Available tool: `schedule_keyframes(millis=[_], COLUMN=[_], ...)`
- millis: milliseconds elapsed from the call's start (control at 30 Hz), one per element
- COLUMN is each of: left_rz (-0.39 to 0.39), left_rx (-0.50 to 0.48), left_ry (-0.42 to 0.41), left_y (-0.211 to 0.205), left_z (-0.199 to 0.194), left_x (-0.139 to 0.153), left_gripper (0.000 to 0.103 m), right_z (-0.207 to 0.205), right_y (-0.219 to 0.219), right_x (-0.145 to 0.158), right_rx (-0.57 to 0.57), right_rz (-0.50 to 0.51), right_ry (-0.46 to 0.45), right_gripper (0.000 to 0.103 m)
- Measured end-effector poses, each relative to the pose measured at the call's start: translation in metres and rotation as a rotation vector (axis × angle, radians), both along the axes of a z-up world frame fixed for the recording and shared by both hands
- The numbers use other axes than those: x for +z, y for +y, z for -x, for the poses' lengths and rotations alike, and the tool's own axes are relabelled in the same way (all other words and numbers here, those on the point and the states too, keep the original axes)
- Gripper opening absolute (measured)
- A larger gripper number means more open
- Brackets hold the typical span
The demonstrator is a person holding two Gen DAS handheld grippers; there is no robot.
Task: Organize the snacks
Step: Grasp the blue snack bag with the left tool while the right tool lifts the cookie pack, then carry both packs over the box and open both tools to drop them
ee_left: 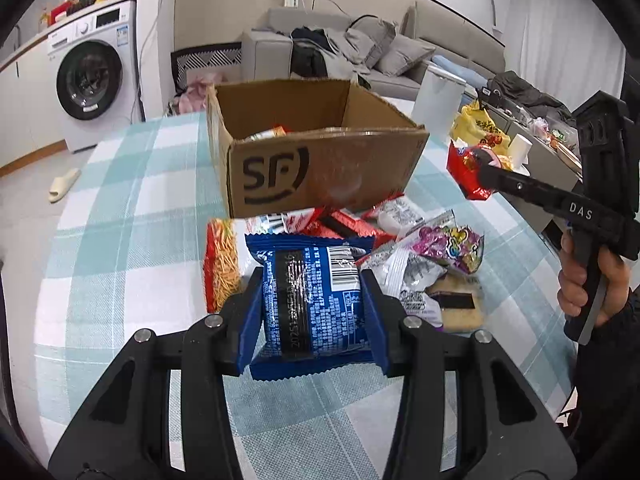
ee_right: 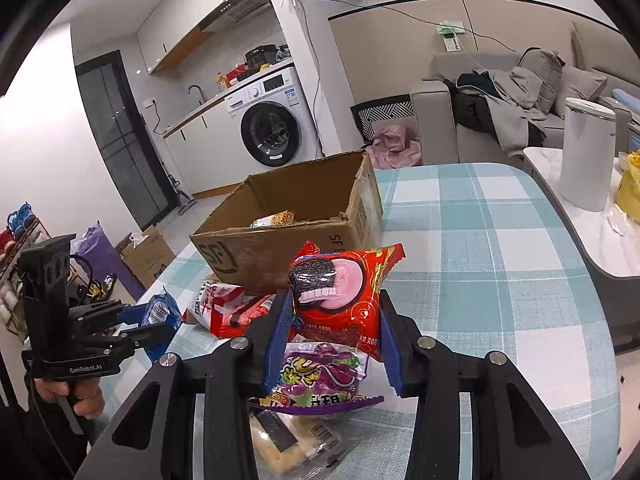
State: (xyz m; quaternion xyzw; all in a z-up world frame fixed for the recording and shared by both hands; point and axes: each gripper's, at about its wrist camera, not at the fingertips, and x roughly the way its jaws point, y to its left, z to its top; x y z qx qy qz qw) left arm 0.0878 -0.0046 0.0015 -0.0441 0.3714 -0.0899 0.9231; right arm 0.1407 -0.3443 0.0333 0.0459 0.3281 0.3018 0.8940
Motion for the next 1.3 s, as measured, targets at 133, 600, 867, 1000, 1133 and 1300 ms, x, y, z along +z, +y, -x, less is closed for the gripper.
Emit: schedule_keyframes(millis=[133,600,867,1000,1133,1300], left_rz=[-0.007,-0.008,-0.005,-0.007,-0.013,-0.012], left_rx=[0.02,0.074,0.1,0.103,0.106,0.115], left_ry=[-0.027,-0.063,-0.08,-0.086,-0.098,-0.118], left_y=[0.001,0.01,0.013,0.014,0.013,0.015], left_z=[0.004,0.001,-0.007,-0.012,-0.017,-0.023], left_x=[0.007,0.02,0.026,0.029,0.034,0.043], left_gripper=[0.042,0.042,0.042,0.042,0.042,0.042], right_z=[0.002,0.011,0.013,0.013,0.012,0.011], right_y=[0.003,0.018,0.024,0.028,0.031,0.037], right_x=[0.002,0.01,0.015,0.02,0.027,0.035], right_rx=[0.01,0.047,0.062,0.066,0.067,0.072], right_rz=[-0.013,-0.03,-0.051,-0.059,-0.066,-0.071], right_ry=[-0.006,-0.037,-0.048,-0.055,-0.066,-0.076], right_gripper=[0.041,0.041,0.041,0.041,0.041,0.041])
